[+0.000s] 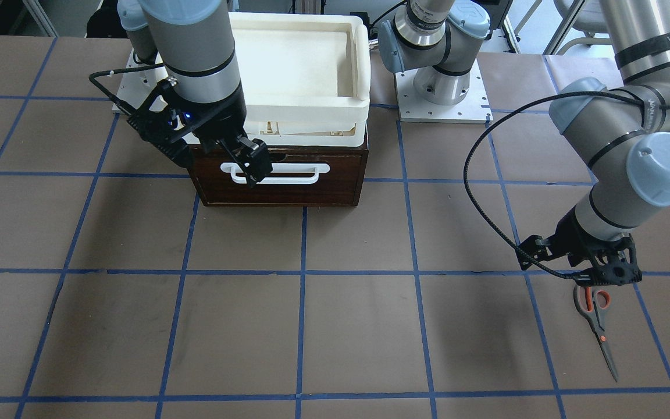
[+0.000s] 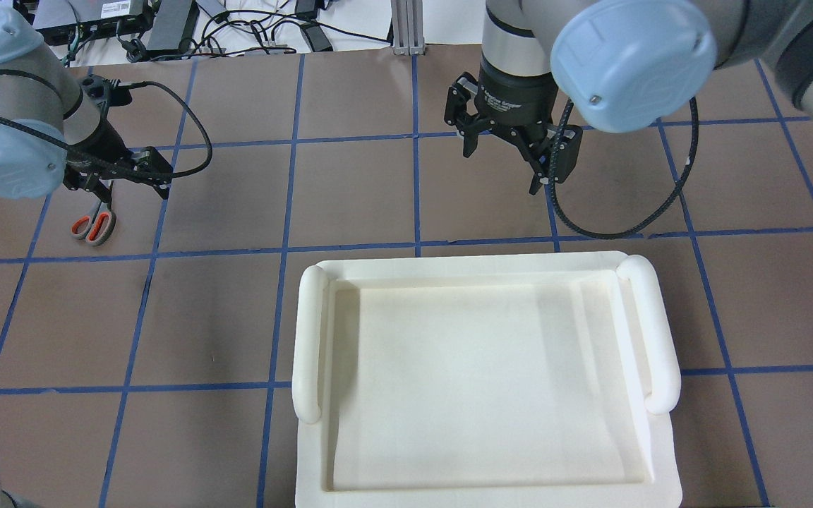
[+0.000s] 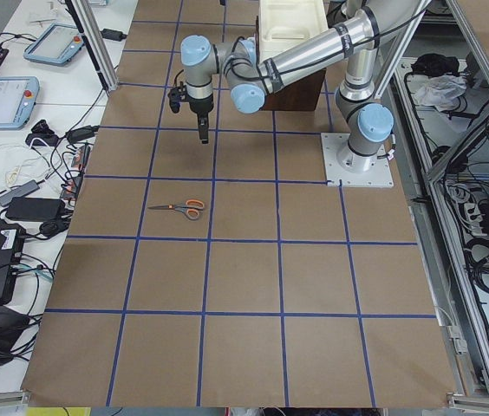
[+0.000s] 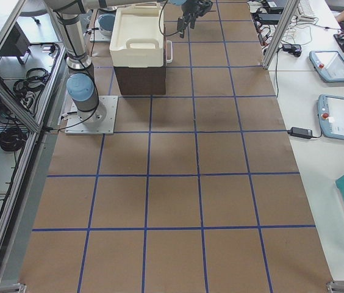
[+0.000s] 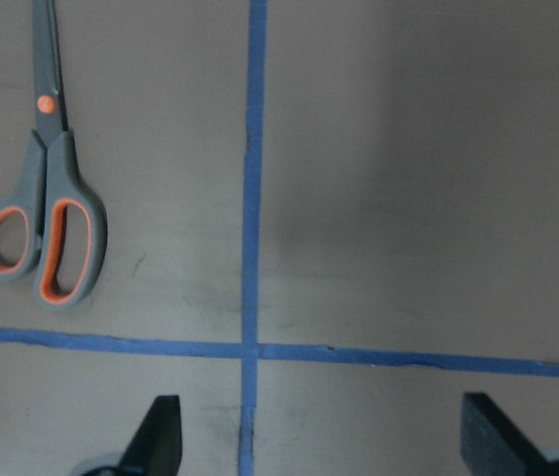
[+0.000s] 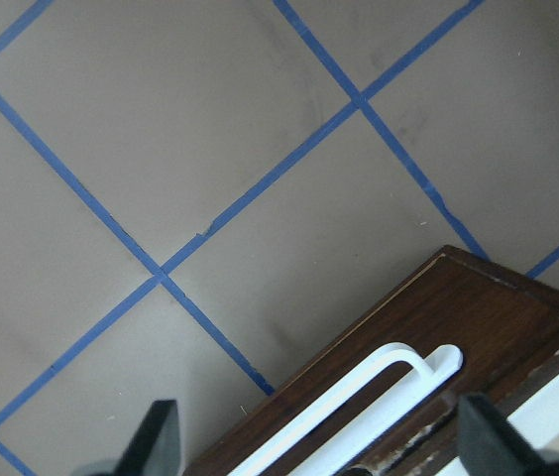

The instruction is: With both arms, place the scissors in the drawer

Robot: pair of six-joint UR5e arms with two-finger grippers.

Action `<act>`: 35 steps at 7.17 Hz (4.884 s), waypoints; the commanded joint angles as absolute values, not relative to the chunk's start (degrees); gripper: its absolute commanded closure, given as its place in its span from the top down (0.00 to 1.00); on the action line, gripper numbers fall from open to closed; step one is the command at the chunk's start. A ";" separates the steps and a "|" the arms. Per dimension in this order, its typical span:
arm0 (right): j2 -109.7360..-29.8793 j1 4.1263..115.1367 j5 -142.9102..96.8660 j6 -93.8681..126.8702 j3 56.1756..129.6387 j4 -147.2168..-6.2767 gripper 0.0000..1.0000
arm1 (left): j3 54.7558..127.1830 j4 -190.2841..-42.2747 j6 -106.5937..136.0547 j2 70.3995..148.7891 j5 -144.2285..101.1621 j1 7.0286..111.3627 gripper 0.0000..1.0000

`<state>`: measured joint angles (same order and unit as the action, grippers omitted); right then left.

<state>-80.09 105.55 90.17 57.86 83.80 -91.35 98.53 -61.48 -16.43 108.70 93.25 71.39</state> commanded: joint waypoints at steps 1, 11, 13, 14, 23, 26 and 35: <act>-75.70 109.06 90.18 71.58 84.81 -95.35 1.00 | 97.48 -52.25 -25.62 115.90 93.43 68.39 1.00; -67.76 110.39 85.69 90.44 84.81 -91.33 1.00 | 88.59 -47.11 -35.69 128.50 91.41 61.00 0.83; -67.76 110.39 85.69 91.05 84.90 -89.22 1.00 | 88.86 -47.28 -34.02 128.41 91.41 61.00 0.79; -67.68 110.39 85.61 91.05 84.90 -88.34 1.00 | 89.12 -47.29 -33.67 128.41 91.32 61.00 0.78; -65.66 110.30 85.96 91.05 85.34 -86.22 1.00 | 89.82 -48.60 -33.57 127.53 91.32 60.91 0.52; -65.30 110.39 85.69 91.05 85.34 -86.40 1.00 | 89.91 -48.52 -33.66 127.18 91.41 60.91 0.31; -64.95 109.95 86.66 89.83 86.57 -92.60 1.00 | 89.82 -60.69 -34.28 115.26 85.96 62.31 0.13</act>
